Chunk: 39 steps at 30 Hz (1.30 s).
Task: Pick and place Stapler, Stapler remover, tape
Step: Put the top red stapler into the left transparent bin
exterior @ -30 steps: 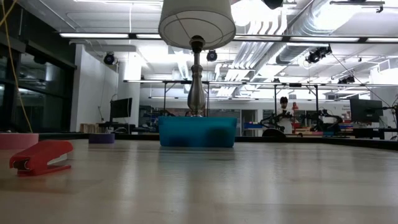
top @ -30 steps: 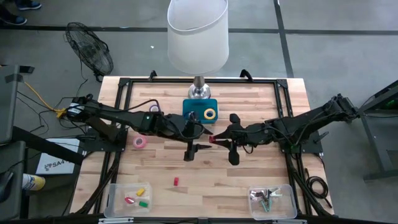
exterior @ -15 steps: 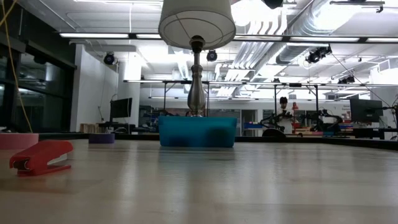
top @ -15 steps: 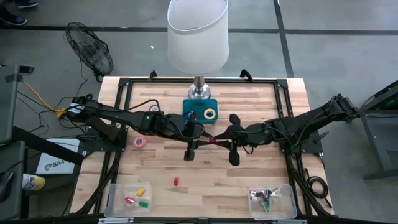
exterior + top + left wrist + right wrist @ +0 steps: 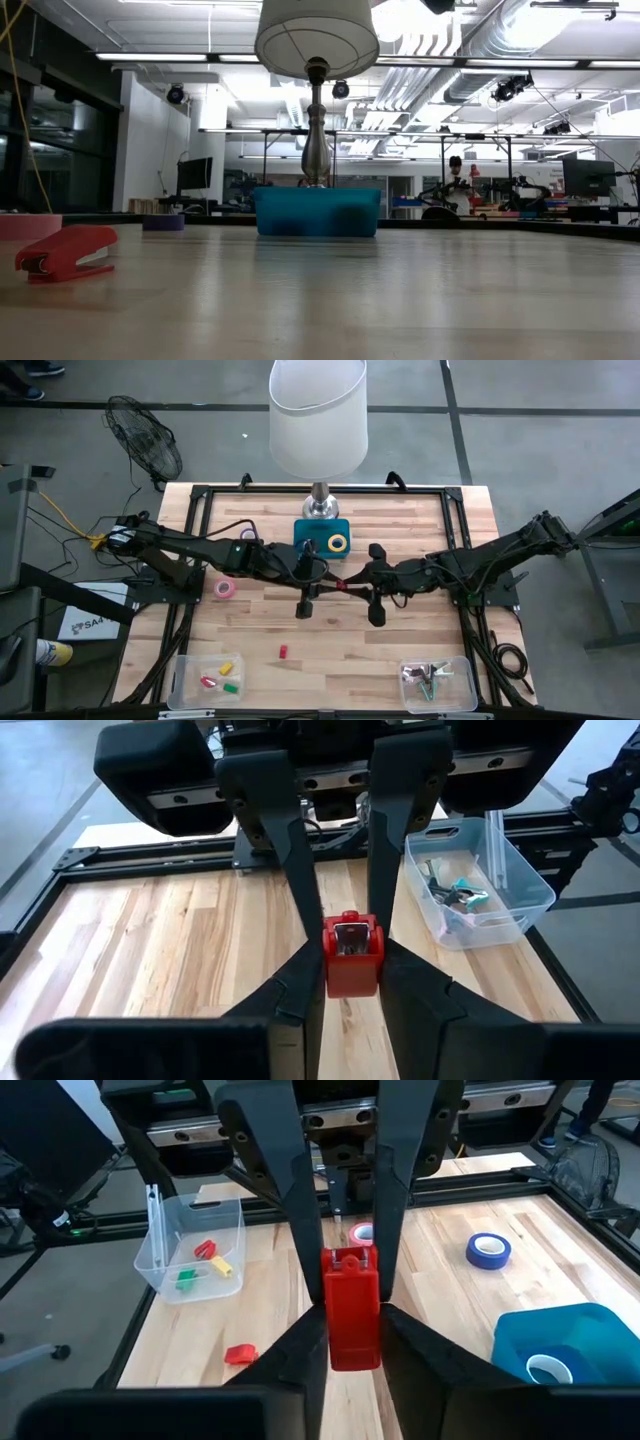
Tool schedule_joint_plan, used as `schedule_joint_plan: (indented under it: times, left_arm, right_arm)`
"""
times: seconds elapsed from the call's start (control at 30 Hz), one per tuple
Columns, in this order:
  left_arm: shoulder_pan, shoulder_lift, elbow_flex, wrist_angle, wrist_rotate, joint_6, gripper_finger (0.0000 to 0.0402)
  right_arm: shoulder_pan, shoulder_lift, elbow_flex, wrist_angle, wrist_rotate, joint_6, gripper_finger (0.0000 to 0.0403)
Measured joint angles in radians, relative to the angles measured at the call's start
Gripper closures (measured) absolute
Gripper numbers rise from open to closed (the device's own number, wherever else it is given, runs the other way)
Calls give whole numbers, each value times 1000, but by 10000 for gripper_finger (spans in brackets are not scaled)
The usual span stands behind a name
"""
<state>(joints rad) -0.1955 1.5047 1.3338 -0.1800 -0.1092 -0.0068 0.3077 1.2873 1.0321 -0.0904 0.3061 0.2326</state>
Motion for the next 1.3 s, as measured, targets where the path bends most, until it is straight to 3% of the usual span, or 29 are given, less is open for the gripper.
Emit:
schedule_joint_plan:
  times: [0.27, 0.5, 0.67, 0.93, 1.13, 1.3]
  left_arm:
    - [0, 0, 0, -13, -7, 14, 326]
    - [0, -3, -1, -136, -8, 34, 327]
    - [-1, -36, 0, -335, 52, 48, 327]
    - [-28, -73, 1, -649, 258, 2, 327]
    - [-131, -77, -1, -873, 282, -82, 327]
    - [-251, -77, -1, -947, 246, -202, 327]
  right_arm:
    - [0, -2, 0, -1, 0, 32, 261]
    - [-1, -19, 0, -44, -14, 74, 221]
    - [0, -41, 0, -90, -24, 85, 217]
    - [-7, -57, 1, -151, -21, 108, 217]
    - [-11, -65, 2, -193, -10, 151, 217]
    - [-21, -65, 1, -242, -9, 222, 217]
